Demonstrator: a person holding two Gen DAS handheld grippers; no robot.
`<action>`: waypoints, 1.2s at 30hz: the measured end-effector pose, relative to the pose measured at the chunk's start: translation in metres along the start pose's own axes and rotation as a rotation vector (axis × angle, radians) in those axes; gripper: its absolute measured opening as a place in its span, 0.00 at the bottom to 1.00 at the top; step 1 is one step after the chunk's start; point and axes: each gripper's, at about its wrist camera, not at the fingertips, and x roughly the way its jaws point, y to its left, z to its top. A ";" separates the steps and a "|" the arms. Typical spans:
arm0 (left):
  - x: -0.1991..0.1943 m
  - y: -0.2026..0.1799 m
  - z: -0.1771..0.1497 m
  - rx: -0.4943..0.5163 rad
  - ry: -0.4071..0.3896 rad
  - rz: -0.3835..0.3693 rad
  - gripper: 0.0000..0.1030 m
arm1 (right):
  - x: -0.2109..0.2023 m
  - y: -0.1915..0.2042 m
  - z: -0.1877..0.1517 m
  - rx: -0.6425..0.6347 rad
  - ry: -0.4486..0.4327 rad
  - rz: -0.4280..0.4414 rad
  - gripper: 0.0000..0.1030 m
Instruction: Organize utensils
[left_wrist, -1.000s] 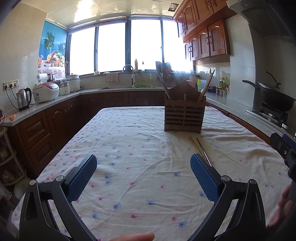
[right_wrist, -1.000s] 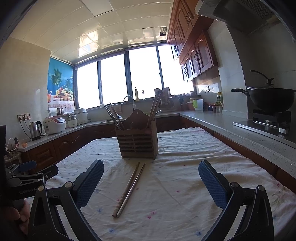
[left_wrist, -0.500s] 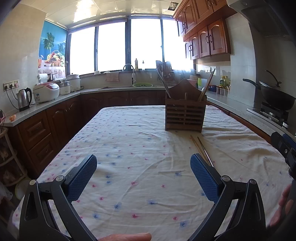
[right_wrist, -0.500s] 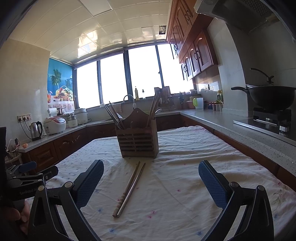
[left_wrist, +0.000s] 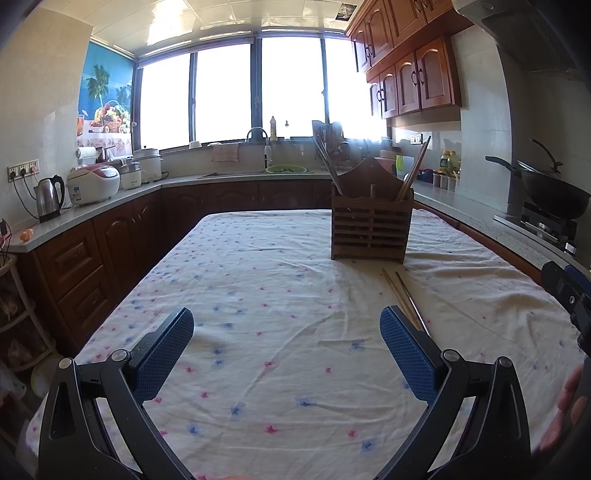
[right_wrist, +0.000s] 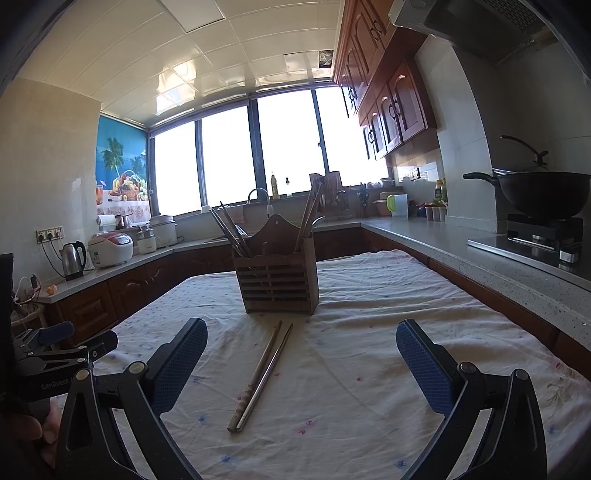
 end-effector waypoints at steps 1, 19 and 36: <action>0.000 0.000 0.000 0.001 0.000 0.000 1.00 | 0.000 0.000 0.000 0.000 0.000 0.000 1.00; 0.000 -0.003 0.001 0.008 -0.001 -0.007 1.00 | 0.000 0.001 0.000 0.002 -0.005 0.003 1.00; 0.001 -0.005 0.001 0.008 0.001 -0.010 1.00 | -0.001 0.002 -0.001 0.004 -0.005 0.004 1.00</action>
